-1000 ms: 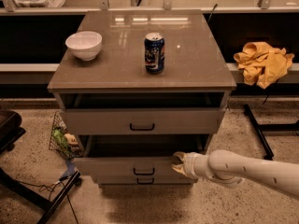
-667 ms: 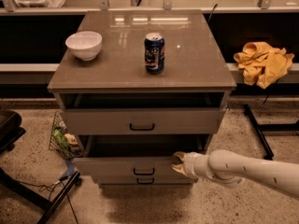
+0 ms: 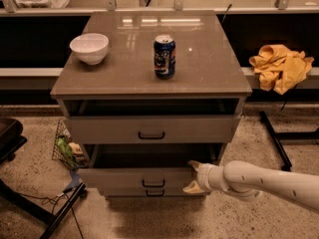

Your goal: Open middle drawer

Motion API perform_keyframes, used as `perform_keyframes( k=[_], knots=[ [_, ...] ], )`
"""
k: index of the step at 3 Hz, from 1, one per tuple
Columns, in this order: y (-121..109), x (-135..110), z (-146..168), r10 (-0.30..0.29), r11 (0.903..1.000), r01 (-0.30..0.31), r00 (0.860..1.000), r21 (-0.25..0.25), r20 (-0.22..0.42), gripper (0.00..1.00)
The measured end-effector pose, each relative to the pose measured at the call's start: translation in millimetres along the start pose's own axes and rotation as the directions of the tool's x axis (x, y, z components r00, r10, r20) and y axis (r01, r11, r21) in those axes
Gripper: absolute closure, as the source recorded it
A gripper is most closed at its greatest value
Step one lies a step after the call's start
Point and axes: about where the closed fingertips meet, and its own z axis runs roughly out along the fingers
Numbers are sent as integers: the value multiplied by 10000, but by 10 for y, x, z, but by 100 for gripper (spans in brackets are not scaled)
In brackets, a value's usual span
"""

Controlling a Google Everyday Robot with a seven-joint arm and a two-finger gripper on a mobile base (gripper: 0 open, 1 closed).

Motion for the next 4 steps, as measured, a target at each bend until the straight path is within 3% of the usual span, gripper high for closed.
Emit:
perform_keyframes(
  k=[1, 3, 4],
  knots=[
    [6, -8, 9, -5, 10000, 5, 10000, -17, 13, 0],
    [6, 19, 12, 133, 9996, -135, 9999, -246, -75, 1],
    [133, 183, 61, 600, 9921, -689, 9945, -1049, -852, 23]
  ],
)
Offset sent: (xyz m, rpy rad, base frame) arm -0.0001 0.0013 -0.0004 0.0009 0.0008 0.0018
